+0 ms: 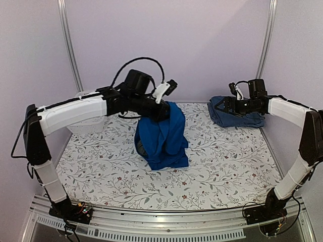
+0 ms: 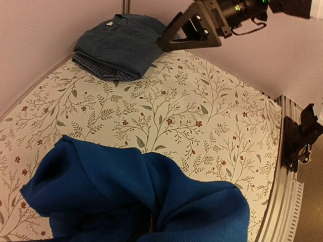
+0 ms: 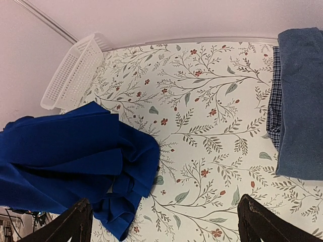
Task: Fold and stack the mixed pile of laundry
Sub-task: Place the crumpled skirt at the center of the board.
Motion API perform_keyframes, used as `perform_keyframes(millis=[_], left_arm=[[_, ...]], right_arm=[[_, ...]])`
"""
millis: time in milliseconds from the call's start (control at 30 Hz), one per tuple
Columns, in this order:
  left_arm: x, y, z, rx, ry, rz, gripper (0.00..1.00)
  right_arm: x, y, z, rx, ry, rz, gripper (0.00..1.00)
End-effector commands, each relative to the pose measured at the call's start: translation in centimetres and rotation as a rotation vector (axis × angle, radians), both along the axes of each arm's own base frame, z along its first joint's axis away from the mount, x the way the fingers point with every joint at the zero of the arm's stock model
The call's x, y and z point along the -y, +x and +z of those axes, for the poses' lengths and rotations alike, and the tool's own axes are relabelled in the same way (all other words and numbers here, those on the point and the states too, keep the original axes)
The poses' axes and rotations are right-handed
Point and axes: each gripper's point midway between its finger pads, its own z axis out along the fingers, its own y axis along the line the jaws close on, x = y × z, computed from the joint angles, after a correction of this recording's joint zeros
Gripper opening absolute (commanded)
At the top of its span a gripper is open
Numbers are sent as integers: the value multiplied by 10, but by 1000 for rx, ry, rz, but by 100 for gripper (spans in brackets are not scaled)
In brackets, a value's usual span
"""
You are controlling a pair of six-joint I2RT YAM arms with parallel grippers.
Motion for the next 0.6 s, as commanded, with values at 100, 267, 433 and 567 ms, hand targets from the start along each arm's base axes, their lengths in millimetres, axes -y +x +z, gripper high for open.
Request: perform_keyframes(millis=[100, 267, 433, 567], left_arm=[[82, -69, -104, 126, 415, -211, 36], [56, -66, -44, 211, 204, -108, 99], [-5, -64, -34, 105, 25, -34, 100], [-40, -62, -78, -5, 51, 52, 100]], right_arm=[[10, -18, 18, 50, -20, -11, 99], [10, -35, 6, 28, -38, 24, 99], [-21, -65, 0, 23, -11, 146, 97], [-58, -97, -17, -7, -85, 257, 94]])
